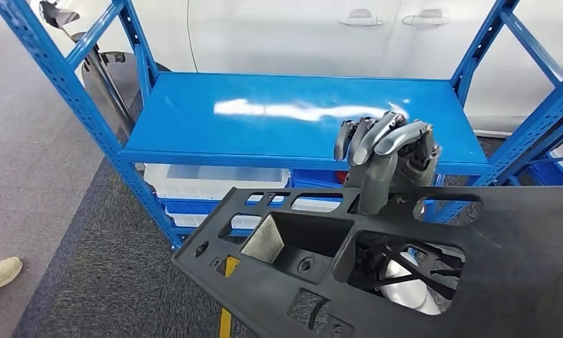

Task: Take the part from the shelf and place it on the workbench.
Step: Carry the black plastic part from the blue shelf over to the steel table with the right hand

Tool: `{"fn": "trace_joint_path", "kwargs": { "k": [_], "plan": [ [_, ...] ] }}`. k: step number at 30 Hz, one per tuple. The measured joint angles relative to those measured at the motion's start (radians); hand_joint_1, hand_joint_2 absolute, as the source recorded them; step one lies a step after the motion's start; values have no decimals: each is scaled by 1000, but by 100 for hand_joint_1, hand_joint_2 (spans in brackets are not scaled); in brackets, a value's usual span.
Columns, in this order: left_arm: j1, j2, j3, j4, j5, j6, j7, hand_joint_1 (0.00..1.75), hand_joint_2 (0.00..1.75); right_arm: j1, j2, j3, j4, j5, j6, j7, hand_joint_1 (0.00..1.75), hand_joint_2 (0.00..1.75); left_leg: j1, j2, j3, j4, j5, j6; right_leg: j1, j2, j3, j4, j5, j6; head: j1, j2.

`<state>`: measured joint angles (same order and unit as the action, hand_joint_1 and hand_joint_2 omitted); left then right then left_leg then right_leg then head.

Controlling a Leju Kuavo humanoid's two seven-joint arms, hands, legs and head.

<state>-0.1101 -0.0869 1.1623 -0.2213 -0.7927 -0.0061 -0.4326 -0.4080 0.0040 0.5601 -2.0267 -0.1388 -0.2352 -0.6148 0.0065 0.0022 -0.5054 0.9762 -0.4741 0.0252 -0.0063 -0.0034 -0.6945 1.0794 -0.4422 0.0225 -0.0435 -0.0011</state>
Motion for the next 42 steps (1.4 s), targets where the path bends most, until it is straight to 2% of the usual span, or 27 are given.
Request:
{"fn": "trace_joint_path", "kwargs": {
  "k": [2,3,5,7,9,10,12,14,17,18,19,20,21,22,23,25,26,28,29,31,33,34,35,36,39,40,42],
  "plan": [
    [1,2,2,0,-3,8,16,0,175,-2,-3,0,2,2,-10,-2,175,175,-1,1,-34,2,28,4,-3,1,-28,129,-106,7,0,0],
    [2,2,3,0,-4,11,22,0,175,-3,-5,0,3,2,-13,-2,175,175,-1,1,-53,4,41,3,-4,1,-34,187,-126,10,0,0],
    [4,3,5,0,-5,14,30,0,175,-5,-9,0,5,5,-15,-3,175,175,-1,1,-93,12,66,-1,-6,1,-7,223,-97,13,0,0],
    [6,4,6,0,-8,16,34,0,175,-12,-14,0,6,11,-7,-3,175,175,0,2,-128,25,85,-7,-8,1,86,125,-55,11,0,0],
    [7,5,6,0,-10,14,33,0,175,-23,-20,1,7,16,11,0,175,175,-1,1,-151,36,101,-17,-4,2,184,-16,-74,1,0,0],
    [7,6,6,0,-11,10,32,0,175,-29,-23,1,9,18,23,2,175,175,-2,0,-155,37,110,-23,-1,3,206,-56,-90,-6,0,0],
    [9,11,7,0,-14,3,28,0,175,-38,-32,2,14,21,46,4,175,175,-1,-1,-159,33,128,-35,2,3,205,-73,-85,-23,0,0],
    [11,17,7,0,-15,0,26,0,175,-47,-37,2,19,23,64,4,175,175,2,-3,-174,55,97,-46,-1,-1,186,-75,-62,-41,0,0],
    [12,21,7,0,-16,-2,25,0,175,-57,-38,2,22,34,75,0,175,175,6,-3,-219,217,-51,-57,0,-3,143,-76,-26,-55,0,0],
    [12,21,7,0,-16,-2,25,0,175,-58,-38,2,22,41,75,-2,175,175,6,-3,-229,281,-75,-60,2,-3,128,-76,-15,-56,0,0],
    [12,22,7,0,-16,-4,25,0,175,-59,-38,2,22,48,73,-4,175,175,6,-3,-230,324,-68,-60,3,-3,113,-76,-4,-55,0,0],
    [12,23,7,0,-16,-5,27,0,175,-60,-38,2,23,55,72,-5,175,175,6,-3,-217,339,-41,-59,5,-3,99,-75,7,-54,0,0],
    [12,23,7,0,-16,-6,29,0,175,-61,-38,2,23,63,70,-5,175,175,6,-3,-188,320,-7,-56,7,-4,86,-75,18,-53,0,0],
    [11,25,7,0,-16,-8,32,0,175,-62,-38,2,23,70,68,-7,175,175,5,-4,-141,268,16,-50,8,-4,75,-74,28,-51,0,0],
    [11,27,7,0,-15,-9,35,0,175,-63,-38,2,23,77,65,-9,175,175,3,-4,-82,192,16,-43,10,-3,67,-73,36,-48,0,0],
    [7,30,7,0,-15,-9,42,0,175,-64,-38,2,23,89,61,-15,175,175,-2,-3,11,54,-23,-33,13,-4,59,-70,50,-39,0,0],
    [6,31,8,0,-14,-8,45,0,175,-64,-38,2,23,95,59,-18,175,175,-5,-3,31,17,-38,-29,13,-6,56,-70,56,-33,0,0],
    [7,31,8,0,-12,-3,52,0,175,-64,-39,2,24,102,59,-22,175,175,-4,-2,30,0,-34,-19,11,-6,51,-68,64,-20,0,0],
    [9,32,8,0,-11,0,55,0,175,-64,-39,2,25,104,60,-24,175,175,-2,0,27,-3,-26,-13,10,-5,43,-53,51,-14,0,0],
    [10,32,9,0,-7,3,60,0,175,-63,-40,2,29,107,63,-28,175,175,1,3,15,-6,-10,-4,5,-1,4,41,-15,-5,0,0],
    [11,32,10,0,-4,4,64,0,175,-63,-40,2,35,108,68,-31,175,175,0,4,-3,-4,2,-1,0,-1,-46,176,-87,3,0,0],
    [11,32,12,0,-3,4,66,0,175,-63,-40,2,38,109,71,-31,175,175,0,5,-10,-2,6,-2,-3,-1,-55,213,-100,6,0,0],
    [12,32,13,0,-1,4,67,0,175,-63,-40,2,41,108,74,-31,175,175,0,7,-17,1,9,-3,-4,-1,-44,212,-93,7,0,0],
    [13,32,14,0,1,4,68,0,175,-63,-40,3,44,107,77,-31,175,175,1,10,-21,4,11,-4,-6,-4,-13,170,-71,7,0,0],
    [15,31,16,0,3,3,69,0,175,-68,-40,3,50,99,88,-32,175,175,-4,20,-29,19,7,-14,0,-41,101,-20,-12,-4,0,0],
    [16,31,16,0,3,3,70,0,175,-70,-41,3,52,96,92,-33,175,175,-7,25,-31,23,6,-19,3,-50,114,-49,-10,-11,0,0],
    [17,31,17,0,3,2,72,0,175,-69,-42,4,55,88,95,-37,175,175,-9,41,-34,25,6,-29,7,-39,109,-58,-10,-26,0,0]
  ]
}}
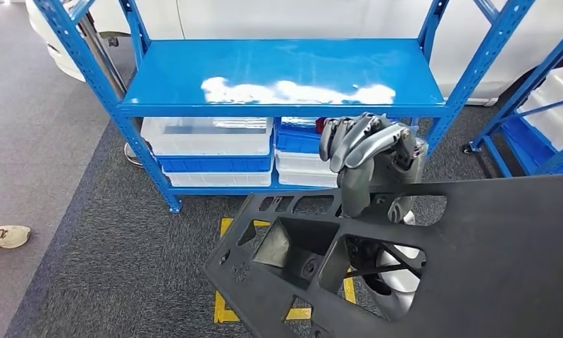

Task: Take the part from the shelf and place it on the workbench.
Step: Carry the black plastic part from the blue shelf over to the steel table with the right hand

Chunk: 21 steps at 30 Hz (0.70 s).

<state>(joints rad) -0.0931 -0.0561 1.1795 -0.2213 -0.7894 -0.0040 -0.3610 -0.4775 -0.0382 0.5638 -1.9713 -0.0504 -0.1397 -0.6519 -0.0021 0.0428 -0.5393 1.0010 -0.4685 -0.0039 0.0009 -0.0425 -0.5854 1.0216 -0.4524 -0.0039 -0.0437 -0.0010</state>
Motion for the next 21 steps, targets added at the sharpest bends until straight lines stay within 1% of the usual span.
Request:
{"fn": "trace_joint_path", "kwargs": {
  "k": [1,2,3,4,5,6,7,8,9,10,11,12,13,14,15,16,17,18,19,20,21],
  "plan": [
    [-1,1,1,0,0,-1,1,0,175,1,-1,0,1,-4,1,-2,175,175,2,5,-1,2,-3,-6,-1,8,-1,-3,4,-7,0,0],
    [-2,1,2,0,1,-2,2,0,175,2,-3,0,1,-6,1,-4,175,175,3,3,-6,14,-13,-12,-2,16,-2,-7,7,-13,0,0],
    [-3,2,3,0,1,-2,4,0,175,2,-4,0,1,-8,1,-7,175,175,5,-4,-18,43,-34,-17,-5,23,-2,-10,11,-20,0,0],
    [-3,3,5,0,2,-3,6,0,175,3,-5,0,1,-8,0,-9,175,175,8,-13,-40,91,-63,-21,-6,30,-3,-12,14,-24,0,0],
    [-2,3,7,0,2,-3,10,0,175,6,-7,-1,1,-7,-1,-12,175,175,9,-21,-70,157,-97,-25,-6,38,-5,-12,16,-27,0,0],
    [0,3,8,0,2,-4,13,0,175,11,-8,-1,1,-5,-2,-13,175,175,11,-25,-101,224,-124,-28,-5,47,-8,-12,17,-29,0,0],
    [1,3,10,0,2,-5,15,0,175,17,-10,-1,1,-2,-4,-15,175,175,12,-27,-123,269,-136,-29,-5,56,-9,-11,18,-29,0,0],
    [1,3,12,0,2,-6,19,0,175,23,-13,-1,1,1,-6,-17,175,175,13,-28,-129,283,-129,-30,-4,66,-10,-9,19,-29,0,0],
    [1,3,13,0,2,-6,22,0,175,28,-15,-2,1,4,-9,-20,175,175,13,-30,-117,257,-103,-29,-5,76,-11,-8,19,-28,0,0],
    [1,3,14,0,2,-7,26,0,175,32,-18,-3,1,7,-13,-25,175,175,14,-36,-89,198,-66,-27,-5,87,-11,-6,19,-27,0,0],
    [1,3,15,0,1,-7,31,0,175,36,-20,-4,0,10,-17,-30,175,175,16,-52,-56,131,-36,-24,-5,97,-11,-4,20,-24,0,0],
    [0,4,15,0,0,-6,34,0,175,39,-23,-7,0,13,-20,-34,175,175,17,-70,-28,70,-16,-20,-4,107,-14,0,20,-19,0,0],
    [0,4,15,0,0,-5,37,0,175,42,-25,-9,-1,14,-22,-38,175,175,18,-84,-11,32,-7,-17,-4,117,-19,2,23,-13,0,0],
    [0,4,15,0,-1,0,40,0,175,46,-28,-12,-3,15,-22,-40,175,175,17,-93,-5,17,-9,-13,-5,125,-24,3,26,-6,0,0],
    [1,4,16,0,-3,7,43,0,175,50,-31,-16,-7,16,-20,-41,175,175,15,-89,-4,12,-8,-10,-6,133,-29,3,29,1,0,0],
    [1,3,16,0,-5,16,45,0,175,57,-34,-20,-14,18,-19,-42,175,175,16,-82,-5,10,-5,-4,-7,139,-32,2,32,8,0,0],
    [1,2,16,0,-7,26,47,0,175,65,-38,-25,-24,20,-16,-43,175,175,18,-72,-5,6,-1,3,-7,133,-36,7,27,13,0,0],
    [0,1,16,0,-9,34,47,0,175,72,-41,-31,-35,25,-13,-43,175,175,20,-63,-5,1,4,10,-6,117,-45,27,12,18,0,0],
    [0,0,16,0,-10,39,45,0,175,78,-44,-36,-46,31,-11,-44,175,175,22,-53,-5,-3,7,16,-5,96,-64,68,-14,22,0,0],
    [1,-1,16,0,-13,43,42,0,175,85,-46,-43,-56,38,-10,-44,175,175,21,-44,-6,-4,9,18,-6,72,-92,129,-47,25,0,0],
    [2,-1,16,0,-17,47,38,0,175,95,-48,-50,-66,43,-9,-44,175,175,21,-34,-8,-4,9,20,-7,60,-124,198,-79,27,0,0]
  ]
}}
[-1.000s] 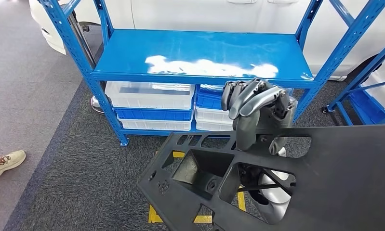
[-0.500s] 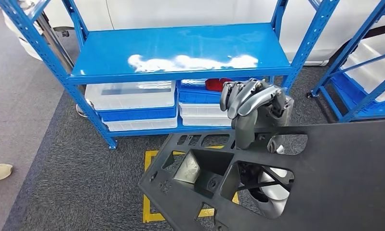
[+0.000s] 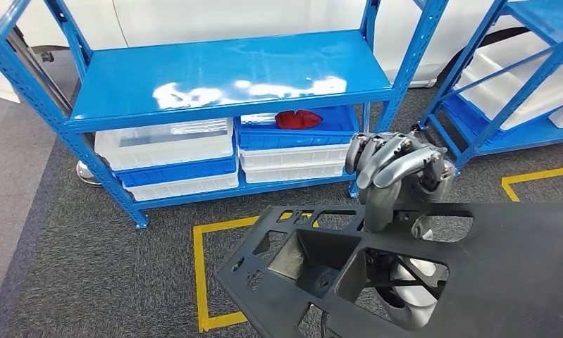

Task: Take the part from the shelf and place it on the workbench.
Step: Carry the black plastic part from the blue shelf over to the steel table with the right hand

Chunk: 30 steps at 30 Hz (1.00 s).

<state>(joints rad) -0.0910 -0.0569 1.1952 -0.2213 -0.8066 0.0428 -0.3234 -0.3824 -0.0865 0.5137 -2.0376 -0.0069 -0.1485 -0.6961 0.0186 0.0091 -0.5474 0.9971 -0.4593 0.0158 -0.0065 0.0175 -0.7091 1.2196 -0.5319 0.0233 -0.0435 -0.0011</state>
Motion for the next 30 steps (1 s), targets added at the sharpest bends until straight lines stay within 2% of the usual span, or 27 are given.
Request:
{"fn": "trace_joint_path", "kwargs": {
  "k": [1,2,3,4,5,7,8,10,11,13,14,15,16,17,18,19,21,22,23,24,25,26,27,28,30],
  "plan": [
    [2,0,0,0,-5,4,-3,0,175,12,-3,-8,-10,1,2,0,175,175,0,11,-1,0,0,0,-1,-5,-25,56,-20,2,0,0],
    [2,-1,0,0,-9,8,-4,0,175,23,-8,-19,-20,-4,7,0,175,175,-1,23,-1,0,0,0,-2,-8,-34,81,-21,4,0,0],
    [3,-2,0,0,-12,10,-2,0,175,30,-14,-32,-28,-13,16,0,175,175,-1,34,-1,1,-1,0,-3,-11,-24,65,-5,4,0,0],
    [2,-4,0,0,-14,12,1,0,175,34,-20,-49,-36,-25,28,0,175,175,-1,45,0,1,-2,-1,-3,-19,5,13,24,3,0,0],
    [2,-5,-1,0,-17,15,8,0,175,36,-25,-69,-44,-35,46,0,175,175,-2,54,1,1,-3,-3,-2,-38,45,-57,55,0,0,0],
    [2,-8,-1,0,-22,30,31,0,175,38,-29,-110,-53,-44,88,-1,175,175,-8,71,3,5,-8,-13,6,-77,104,-171,87,-12,0,0],
    [2,-8,-1,0,-24,41,45,0,175,40,-29,-128,-55,-43,108,-1,175,175,-11,80,5,6,-10,-18,9,-87,114,-194,89,-18,0,0],
    [2,-8,-1,0,-23,59,69,0,175,46,-29,-154,-55,-34,130,-1,175,175,-14,98,8,6,-14,-29,10,-68,111,-200,89,-30,0,0],
    [1,-8,-1,0,-22,65,77,0,175,49,-28,-164,-55,-28,132,-1,175,175,-13,92,7,12,-22,-34,8,-57,110,-201,91,-36,0,0],
    [0,-9,-1,0,-22,72,86,0,175,50,-26,-176,-55,-19,131,-1,175,175,-9,50,-14,68,-64,-44,3,-38,110,-205,96,-47,0,0],
    [2,-9,-1,0,-23,73,88,0,175,51,-25,-180,-54,-15,129,-1,175,175,-8,26,-39,127,-98,-47,2,-28,109,-205,97,-51,0,0],
    [4,-10,-1,0,-24,74,89,0,175,52,-23,-184,-54,-11,126,-1,175,175,-7,13,-70,196,-130,-48,3,-16,108,-204,98,-54,0,0],
    [7,-10,-1,0,-24,73,90,0,175,54,-22,-187,-53,-7,121,-1,175,175,-7,7,-99,257,-152,-48,4,-3,107,-204,99,-56,0,0],
    [9,-11,-1,0,-25,72,91,0,175,56,-21,-191,-52,-4,117,-1,175,175,-8,4,-115,289,-154,-47,6,10,107,-203,99,-57,0,0],
    [9,-11,-1,0,-25,70,91,0,175,58,-21,-194,-51,-2,114,-1,175,175,-8,1,-115,283,-137,-43,7,24,107,-202,99,-57,0,0],
    [9,-12,-1,0,-26,67,91,0,175,60,-21,-196,-51,-1,113,-1,175,175,-8,-5,-97,239,-102,-37,9,38,108,-201,99,-57,0,0],
    [9,-13,-1,0,-26,61,90,0,175,61,-20,-198,-51,2,112,-1,175,175,-9,-43,-40,105,-31,-21,12,63,108,-198,100,-55,0,0],
    [8,-13,-1,0,-26,59,89,0,175,62,-20,-198,-51,5,111,-1,175,175,-9,-63,-18,53,-14,-15,11,74,106,-197,101,-51,0,0],
    [8,-14,0,0,-26,58,87,0,175,63,-19,-198,-51,7,110,-1,175,175,-9,-77,-6,24,-9,-11,8,84,102,-197,103,-45,0,0],
    [7,-15,0,0,-25,56,84,0,175,65,-17,-198,-52,9,107,-1,175,175,-11,-80,-3,15,-12,-10,5,95,98,-197,106,-38,0,0],
    [6,-18,0,0,-25,54,82,0,175,66,-16,-198,-54,11,104,-1,175,175,-11,-71,1,7,-9,-8,3,106,95,-200,110,-30,0,0],
    [4,-20,0,0,-25,50,81,0,175,68,-15,-197,-56,12,101,-1,175,175,-9,-60,4,0,-4,-6,3,107,93,-200,111,-24,0,0],
    [2,-22,0,1,-25,46,78,0,175,68,-14,-197,-58,13,99,-1,175,175,-6,-48,7,-9,1,-2,5,93,86,-190,103,-18,0,0],
    [1,-24,0,1,-24,42,76,0,175,66,-14,-197,-61,13,97,-1,175,175,-3,-35,10,-18,7,1,7,69,73,-162,84,-13,0,0],
    [3,-25,0,1,-19,37,69,0,175,65,-11,-195,-63,12,97,-1,175,175,-3,-10,11,-23,10,5,3,14,18,-47,21,-3,0,0]
  ]
}}
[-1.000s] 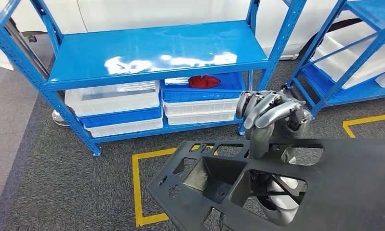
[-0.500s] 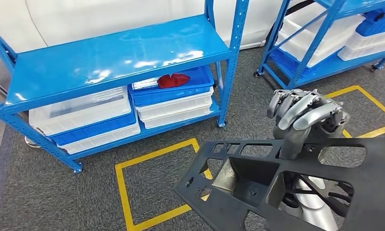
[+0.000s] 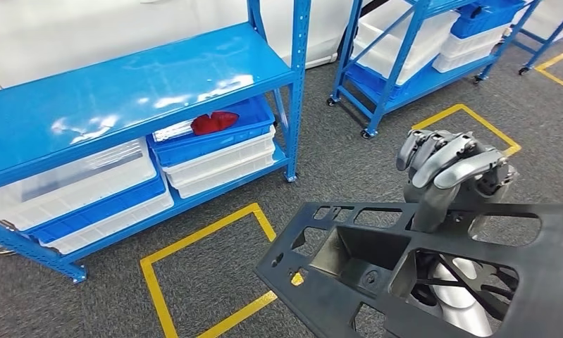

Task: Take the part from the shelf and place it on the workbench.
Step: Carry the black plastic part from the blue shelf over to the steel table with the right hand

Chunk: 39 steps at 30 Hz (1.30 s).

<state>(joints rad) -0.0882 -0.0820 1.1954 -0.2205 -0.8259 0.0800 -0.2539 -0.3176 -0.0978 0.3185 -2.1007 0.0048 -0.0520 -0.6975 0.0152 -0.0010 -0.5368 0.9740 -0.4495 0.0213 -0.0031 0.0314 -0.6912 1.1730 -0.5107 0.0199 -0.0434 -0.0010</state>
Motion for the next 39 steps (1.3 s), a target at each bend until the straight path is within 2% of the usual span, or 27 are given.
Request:
{"fn": "trace_joint_path", "kwargs": {
  "k": [1,2,3,4,6,7,9,11,13,15,16,17,18,19,20,22,24,26,27,29,31,32,33,34,35,37,39],
  "plan": [
    [2,0,1,0,4,-2,-3,0,175,1,2,1,0,-2,1,0,175,175,-1,14,-1,1,-1,0,-4,-13,-31,64,-25,5,0,0],
    [3,-1,2,0,9,-4,-6,0,175,3,4,2,0,-5,2,0,175,175,-2,27,-1,2,-2,0,-8,-21,-50,106,-35,9,0,0],
    [3,-2,4,0,13,-6,-9,0,175,4,6,2,0,-8,4,0,175,175,-2,40,-1,4,-4,-2,-11,-26,-51,111,-27,12,0,0],
    [2,-4,6,0,16,-6,-10,0,175,4,7,2,1,-10,7,0,175,175,-2,52,-1,6,-6,-4,-15,-32,-31,75,-2,15,0,0],
    [0,-9,8,0,21,-5,-13,0,175,1,12,3,1,-15,13,0,175,175,-4,71,0,14,-14,-11,-15,-69,42,-59,53,12,0,0],
    [0,-11,10,0,23,-4,-14,0,175,-2,15,3,2,-17,17,0,175,175,-6,79,0,19,-19,-17,-13,-87,69,-112,69,6,0,0],
    [-1,-12,14,0,27,0,-16,0,175,-11,22,3,3,-22,20,1,175,175,-11,94,2,22,-24,-29,-6,-99,83,-147,71,-11,0,0],
    [-3,-13,18,0,28,4,-15,0,175,-18,26,3,4,-29,21,1,175,175,-10,108,6,22,-28,-40,-6,-78,80,-150,75,-24,0,0],
    [-4,-12,22,0,28,7,-14,0,175,-26,29,2,6,-40,21,1,175,175,-6,80,-6,58,-59,-50,-11,-58,81,-156,81,-38,0,0],
    [-1,-10,25,0,27,8,-13,0,175,-34,33,1,10,-55,21,1,175,175,-3,33,-55,173,-125,-55,-12,-37,80,-159,85,-47,0,0],
    [2,-8,25,0,26,8,-13,0,175,-35,34,1,13,-61,21,1,175,175,-3,21,-87,243,-156,-56,-10,-25,79,-158,85,-50,0,0],
    [5,-6,26,0,24,8,-13,0,175,-35,35,1,15,-67,20,1,175,175,-3,15,-113,297,-172,-56,-9,-11,78,-158,86,-51,0,0],
    [7,-2,26,0,22,8,-13,0,175,-34,37,0,18,-71,20,1,175,175,-3,12,-124,315,-167,-55,-8,3,78,-157,86,-51,0,0],
    [8,4,26,0,20,9,-14,0,175,-33,39,-1,19,-73,19,1,175,175,-3,9,-117,294,-142,-53,-7,17,78,-156,87,-51,0,0],
    [8,9,26,-1,18,9,-15,0,175,-32,43,-3,20,-74,19,1,175,175,-3,2,-93,237,-104,-49,-6,31,79,-154,87,-51,0,0],
    [8,22,27,-1,17,8,-16,0,175,-31,51,-7,20,-74,18,1,175,175,-3,-42,-35,100,-41,-38,-6,56,77,-150,88,-47,0,0],
    [8,32,27,-2,16,8,-17,0,175,-30,56,-8,20,-74,16,1,175,175,-4,-72,-10,36,-25,-31,-9,78,69,-149,92,-35,0,0],
    [5,38,27,-2,11,7,-18,0,175,-28,59,-13,19,-67,5,0,175,175,-3,-55,-6,26,-22,-24,-12,100,63,-153,100,-20,0,0],
    [2,42,27,-3,6,6,-19,0,175,-26,61,-17,18,-59,-5,0,175,175,-1,-44,-3,19,-17,-19,-10,94,59,-151,98,-14,0,0],
    [-2,48,26,-4,-2,1,-18,0,175,-25,65,-24,14,-41,-29,0,175,175,5,-19,1,7,-8,-8,-5,45,32,-95,61,-7,0,0],
    [-1,55,26,-5,-8,-3,-15,0,175,-19,69,-26,11,-33,-46,0,175,175,1,7,1,6,-7,-4,-7,-8,-26,31,-3,-1,0,0],
    [1,58,25,-5,-10,-5,-13,0,175,-14,71,-26,11,-32,-51,0,175,175,0,21,0,6,-8,-4,-9,-17,-53,88,-24,2,0,0],
    [2,60,25,-5,-12,-6,-12,0,175,-9,72,-26,11,-32,-54,0,175,175,-1,35,0,7,-9,-4,-12,-22,-65,116,-28,4,0,0],
    [1,62,25,-5,-13,-7,-11,0,175,-6,73,-27,11,-31,-56,0,175,175,-1,47,0,9,-11,-5,-14,-27,-57,107,-15,6,0,0],
    [0,62,25,-5,-14,-7,-10,0,175,-4,74,-27,11,-30,-57,0,175,175,-1,59,0,11,-13,-7,-15,-34,-28,57,13,6,0,0],
    [-2,63,24,-5,-14,-7,-8,0,175,-3,74,-28,10,-29,-57,0,175,175,-5,80,2,18,-21,-14,-12,-73,49,-81,61,-1,0,0],
    [-2,64,24,-6,-14,-3,-5,0,175,-3,76,-29,9,-27,-56,0,175,175,-10,97,5,22,-28,-25,-5,-97,83,-149,72,-13,0,0]
  ]
}}
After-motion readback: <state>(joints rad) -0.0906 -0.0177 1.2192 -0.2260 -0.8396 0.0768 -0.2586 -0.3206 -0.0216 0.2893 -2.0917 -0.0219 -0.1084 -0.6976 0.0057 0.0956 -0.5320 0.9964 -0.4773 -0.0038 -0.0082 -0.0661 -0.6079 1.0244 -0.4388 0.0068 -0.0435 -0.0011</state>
